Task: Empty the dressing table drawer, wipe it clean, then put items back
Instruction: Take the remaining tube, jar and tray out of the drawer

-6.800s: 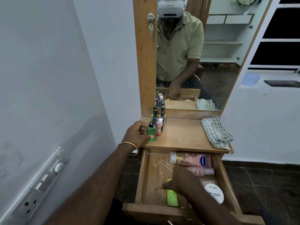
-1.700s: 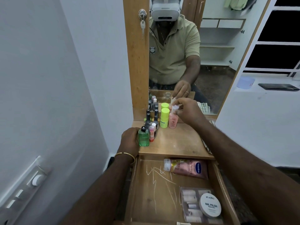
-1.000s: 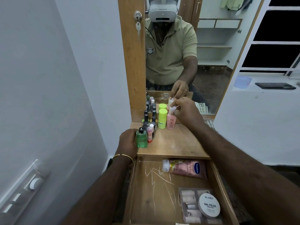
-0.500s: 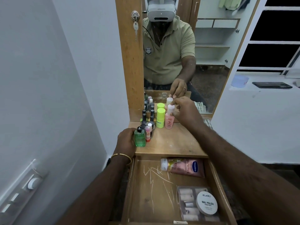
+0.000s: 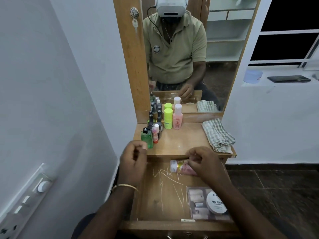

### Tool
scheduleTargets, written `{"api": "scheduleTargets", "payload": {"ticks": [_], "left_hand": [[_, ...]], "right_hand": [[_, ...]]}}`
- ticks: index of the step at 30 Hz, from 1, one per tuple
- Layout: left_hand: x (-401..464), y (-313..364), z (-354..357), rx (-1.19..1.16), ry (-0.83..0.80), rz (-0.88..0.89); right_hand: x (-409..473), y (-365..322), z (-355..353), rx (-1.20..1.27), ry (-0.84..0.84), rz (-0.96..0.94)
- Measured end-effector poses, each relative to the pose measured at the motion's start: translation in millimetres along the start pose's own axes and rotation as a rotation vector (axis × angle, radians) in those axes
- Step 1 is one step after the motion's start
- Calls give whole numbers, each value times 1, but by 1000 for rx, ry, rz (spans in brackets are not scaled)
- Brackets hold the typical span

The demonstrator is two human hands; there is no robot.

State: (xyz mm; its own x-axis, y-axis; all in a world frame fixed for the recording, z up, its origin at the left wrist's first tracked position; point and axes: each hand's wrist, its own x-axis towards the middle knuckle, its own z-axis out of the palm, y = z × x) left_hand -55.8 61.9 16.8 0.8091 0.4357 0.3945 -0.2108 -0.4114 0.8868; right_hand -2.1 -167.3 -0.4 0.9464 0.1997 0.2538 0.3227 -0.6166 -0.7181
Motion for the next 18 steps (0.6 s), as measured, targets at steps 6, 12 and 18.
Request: {"api": "scheduleTargets", "payload": {"ticks": [6,12,18], "left_hand": [[-20,-14,56,429,-762,220],[-16,-40,105,956,-778,269],[-19,-49,118,1118,-768,345]], "right_hand": [[-19,37,30,-76,-150,100],[-23,46,39,-133,-129,124],[-22,55,40,-112,-116,116]]}}
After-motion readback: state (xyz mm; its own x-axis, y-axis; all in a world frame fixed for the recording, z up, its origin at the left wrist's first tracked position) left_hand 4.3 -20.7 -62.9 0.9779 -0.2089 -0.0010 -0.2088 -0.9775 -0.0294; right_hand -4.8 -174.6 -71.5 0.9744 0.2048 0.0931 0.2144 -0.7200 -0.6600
